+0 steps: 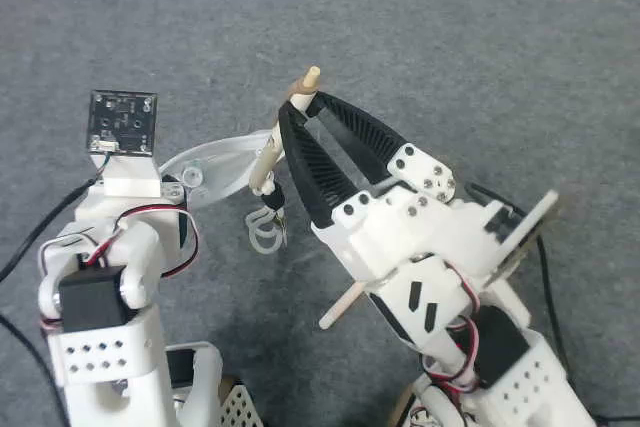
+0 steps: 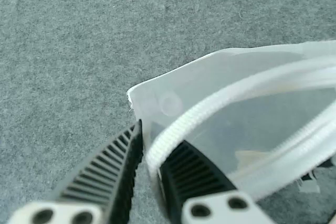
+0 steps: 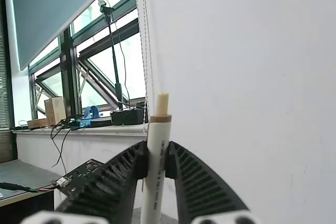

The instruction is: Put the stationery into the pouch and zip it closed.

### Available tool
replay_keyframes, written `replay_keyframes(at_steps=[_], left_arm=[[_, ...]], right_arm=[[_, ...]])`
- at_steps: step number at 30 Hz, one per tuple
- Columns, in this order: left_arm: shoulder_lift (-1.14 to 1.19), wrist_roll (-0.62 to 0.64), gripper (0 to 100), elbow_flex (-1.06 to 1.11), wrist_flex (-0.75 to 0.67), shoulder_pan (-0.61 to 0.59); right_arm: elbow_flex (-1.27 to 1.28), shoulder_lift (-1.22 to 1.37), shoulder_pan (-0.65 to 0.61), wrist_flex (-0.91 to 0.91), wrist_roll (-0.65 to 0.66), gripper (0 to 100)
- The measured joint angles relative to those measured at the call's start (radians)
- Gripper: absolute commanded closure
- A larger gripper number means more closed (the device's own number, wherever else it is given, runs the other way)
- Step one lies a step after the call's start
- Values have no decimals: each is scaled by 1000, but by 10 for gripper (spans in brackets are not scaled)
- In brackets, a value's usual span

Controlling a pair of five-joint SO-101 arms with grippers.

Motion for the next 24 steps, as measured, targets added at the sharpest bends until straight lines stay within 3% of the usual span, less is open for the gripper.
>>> replay_keyframes(at_steps=[7, 24], left_arm=[[0, 0, 988, 0, 0, 0], [0, 0, 988, 0, 0, 0]], right_arm=[[80, 2, -2, -201, 49, 993], [83, 2, -2, -341, 55, 993]])
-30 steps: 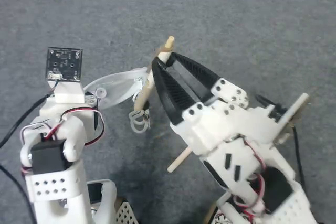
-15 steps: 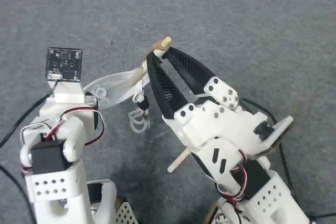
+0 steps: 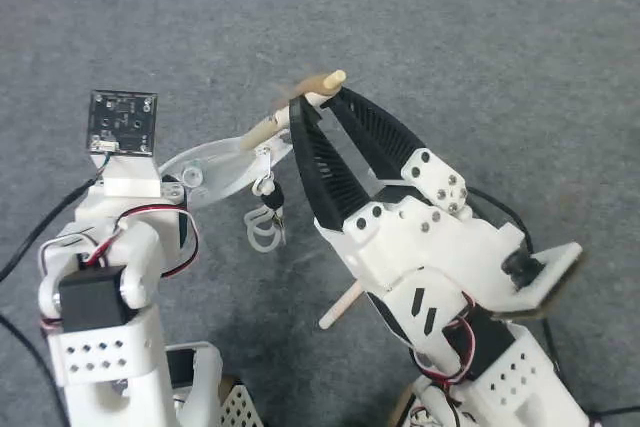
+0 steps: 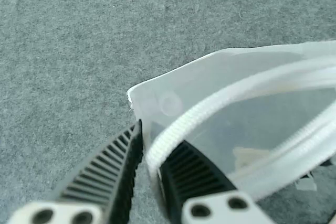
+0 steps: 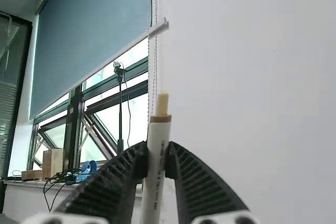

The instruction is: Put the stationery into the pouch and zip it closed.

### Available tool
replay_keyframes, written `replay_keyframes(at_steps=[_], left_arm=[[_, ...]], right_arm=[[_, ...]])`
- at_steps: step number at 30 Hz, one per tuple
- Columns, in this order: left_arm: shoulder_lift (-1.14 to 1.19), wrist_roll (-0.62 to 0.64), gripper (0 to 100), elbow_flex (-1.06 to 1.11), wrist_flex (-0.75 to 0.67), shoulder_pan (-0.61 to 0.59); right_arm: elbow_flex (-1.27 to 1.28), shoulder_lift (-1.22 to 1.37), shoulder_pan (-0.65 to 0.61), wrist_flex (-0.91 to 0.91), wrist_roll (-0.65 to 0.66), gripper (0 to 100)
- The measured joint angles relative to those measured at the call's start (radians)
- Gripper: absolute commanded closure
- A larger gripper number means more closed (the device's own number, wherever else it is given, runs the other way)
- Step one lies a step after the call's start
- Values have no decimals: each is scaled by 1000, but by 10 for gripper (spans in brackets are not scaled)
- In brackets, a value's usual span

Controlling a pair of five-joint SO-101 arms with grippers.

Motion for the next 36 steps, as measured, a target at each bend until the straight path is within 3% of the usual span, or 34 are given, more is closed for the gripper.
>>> replay_keyframes(at_steps=[6, 27, 36], left_arm=[[0, 0, 988, 0, 0, 0], [2, 0, 988, 0, 0, 0], [3, 0, 988, 0, -2, 0]], right_arm=[[0, 72, 0, -74, 0, 993], [83, 454, -2, -84, 6, 993], [138, 574, -84, -86, 241, 993]])
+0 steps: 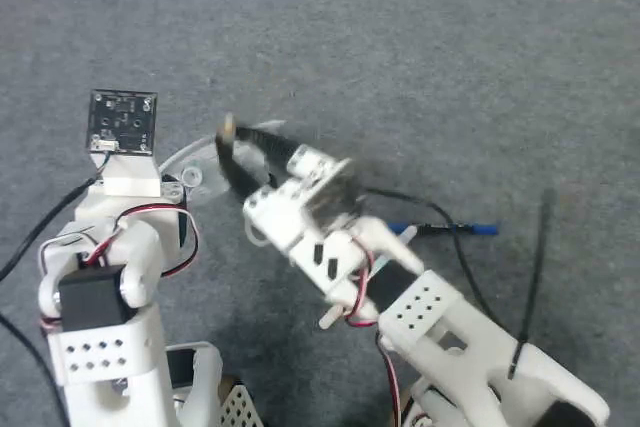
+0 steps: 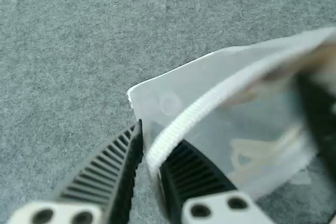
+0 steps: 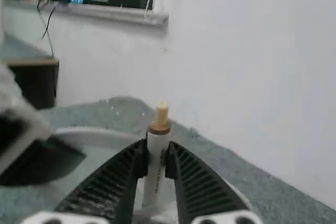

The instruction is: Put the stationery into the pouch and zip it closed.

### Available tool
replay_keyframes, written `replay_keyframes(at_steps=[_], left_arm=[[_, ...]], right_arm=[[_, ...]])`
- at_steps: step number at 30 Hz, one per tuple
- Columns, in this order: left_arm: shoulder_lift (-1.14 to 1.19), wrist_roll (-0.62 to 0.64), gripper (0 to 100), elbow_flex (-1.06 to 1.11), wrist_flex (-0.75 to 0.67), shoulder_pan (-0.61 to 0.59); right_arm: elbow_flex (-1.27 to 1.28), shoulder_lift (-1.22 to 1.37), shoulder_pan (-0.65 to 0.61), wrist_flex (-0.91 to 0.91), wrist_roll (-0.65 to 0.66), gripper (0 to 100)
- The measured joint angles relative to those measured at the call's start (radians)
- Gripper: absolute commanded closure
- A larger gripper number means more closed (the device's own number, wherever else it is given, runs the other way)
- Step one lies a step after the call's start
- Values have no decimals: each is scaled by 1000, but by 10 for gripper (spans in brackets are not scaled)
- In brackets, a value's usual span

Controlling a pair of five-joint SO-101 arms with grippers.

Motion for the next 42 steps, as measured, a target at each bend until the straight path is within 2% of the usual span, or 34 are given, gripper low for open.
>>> replay_keyframes(at_steps=[4, 8, 14, 16, 23, 42], left_arm=[[0, 0, 988, 0, 0, 0], [2, 0, 988, 0, 0, -2], [2, 0, 988, 2, 0, -3], [2, 0, 988, 2, 0, -3], [2, 0, 988, 2, 0, 2], [2, 0, 988, 2, 0, 2]], right_arm=[[34, 11, -52, 0, 124, 992], [41, 11, -64, 0, 163, 988], [43, 11, -72, 0, 170, 805], [66, 8, -74, -3, 170, 776], [77, 5, -77, -3, 170, 821], [97, -18, -77, -5, 172, 820]])
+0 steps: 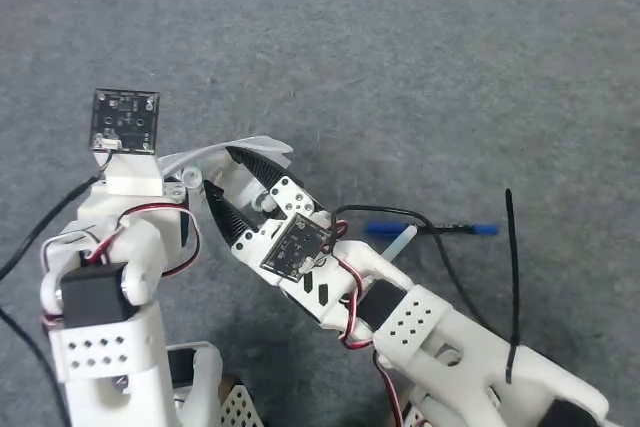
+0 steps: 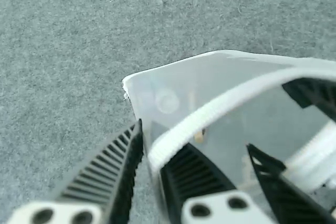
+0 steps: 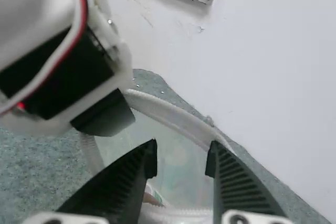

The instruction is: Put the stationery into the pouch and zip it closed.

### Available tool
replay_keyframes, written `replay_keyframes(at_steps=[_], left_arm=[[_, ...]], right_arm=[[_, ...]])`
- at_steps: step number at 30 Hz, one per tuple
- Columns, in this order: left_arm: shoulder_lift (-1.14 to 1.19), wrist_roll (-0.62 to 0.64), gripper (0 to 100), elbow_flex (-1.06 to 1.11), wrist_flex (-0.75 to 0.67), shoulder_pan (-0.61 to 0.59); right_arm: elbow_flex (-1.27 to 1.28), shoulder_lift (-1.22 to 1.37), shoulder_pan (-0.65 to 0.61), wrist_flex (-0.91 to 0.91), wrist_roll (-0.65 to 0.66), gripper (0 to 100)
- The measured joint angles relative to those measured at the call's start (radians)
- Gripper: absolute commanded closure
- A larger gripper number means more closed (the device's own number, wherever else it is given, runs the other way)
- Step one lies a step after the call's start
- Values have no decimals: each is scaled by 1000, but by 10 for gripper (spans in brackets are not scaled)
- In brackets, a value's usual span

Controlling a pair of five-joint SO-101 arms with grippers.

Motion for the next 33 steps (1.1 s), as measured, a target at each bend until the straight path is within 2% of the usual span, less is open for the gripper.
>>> replay_keyframes(at_steps=[5, 16, 27, 33], left_arm=[[0, 0, 988, 0, 0, 0], [0, 0, 988, 0, 0, 0], [0, 0, 988, 12, 0, -2], [-8, 0, 988, 17, 0, -3]], right_arm=[[63, -97, 2, 8, 0, 820], [68, -313, 3, 270, 0, 821], [68, -466, 26, 450, -2, 821], [28, -516, 98, 620, -120, 821]])
